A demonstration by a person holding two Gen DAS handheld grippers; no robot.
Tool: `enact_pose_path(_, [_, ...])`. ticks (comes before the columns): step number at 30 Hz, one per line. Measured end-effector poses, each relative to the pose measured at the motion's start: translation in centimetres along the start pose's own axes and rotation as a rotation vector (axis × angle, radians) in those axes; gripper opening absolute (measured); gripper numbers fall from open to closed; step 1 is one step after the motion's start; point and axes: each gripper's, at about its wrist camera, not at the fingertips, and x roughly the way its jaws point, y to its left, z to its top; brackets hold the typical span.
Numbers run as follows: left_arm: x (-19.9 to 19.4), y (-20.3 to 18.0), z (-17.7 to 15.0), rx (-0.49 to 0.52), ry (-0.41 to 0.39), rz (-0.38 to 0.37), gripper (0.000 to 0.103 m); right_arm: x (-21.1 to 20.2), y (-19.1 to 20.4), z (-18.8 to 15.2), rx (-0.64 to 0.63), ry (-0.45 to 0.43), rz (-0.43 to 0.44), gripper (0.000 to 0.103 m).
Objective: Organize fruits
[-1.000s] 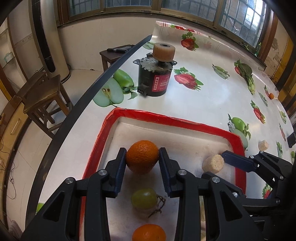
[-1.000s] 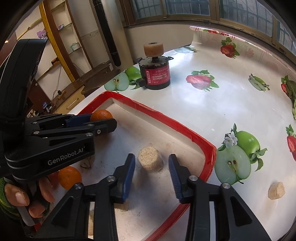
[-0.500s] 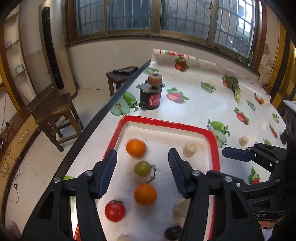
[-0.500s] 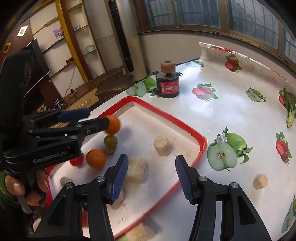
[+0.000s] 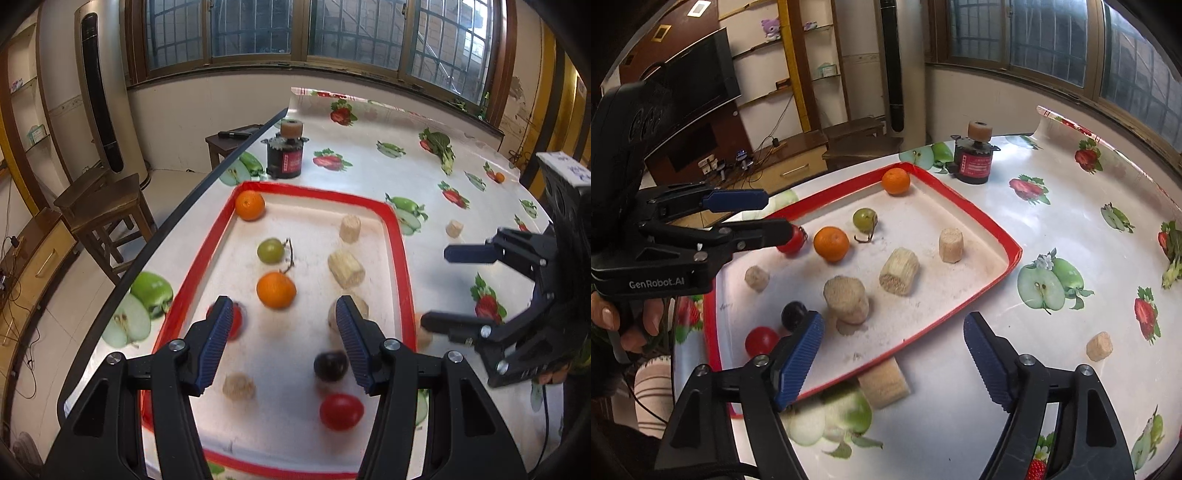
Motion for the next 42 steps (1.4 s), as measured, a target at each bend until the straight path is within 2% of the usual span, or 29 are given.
enact_pose_path(5, [-1.0, -0.3, -1.7, 0.007, 0.013, 0.018, 0.058, -1.0, 0.0, -1.0, -0.024, 0.008, -0.009, 0.082])
enact_pose_path(10, [-2.2, -0.4, -2.8, 0.005, 0.005, 0.048, 0.076, -2.0, 0.5, -1.7, -0.068, 0.012, 0.004, 0.082])
enact_pose_path(16, [-3.3, -1.0, -4.0, 0.026, 0.010, 0.093, 0.077, -2.9, 1.1, -2.5, -0.118, 0.013, 0.012, 0.084])
enact_pose_path(26, [-4.1, -2.7, -5.0, 0.083, 0.011, 0.130, 0.077, -3.7, 2.8, -3.2, -0.192, 0.024, 0.079, 0.086])
enact_pose_path(30, [-4.3, -3.0, -5.1, 0.085, 0.010, 0.128, 0.077, -4.1, 3.5, -3.5, -0.221, 0.018, 0.096, 0.086])
enact_pose_path(42, [-5.1, -3.0, -5.3, 0.064, -0.003, 0.117, 0.077, -4.5, 4.1, -3.7, -0.262, 0.019, 0.076, 0.086])
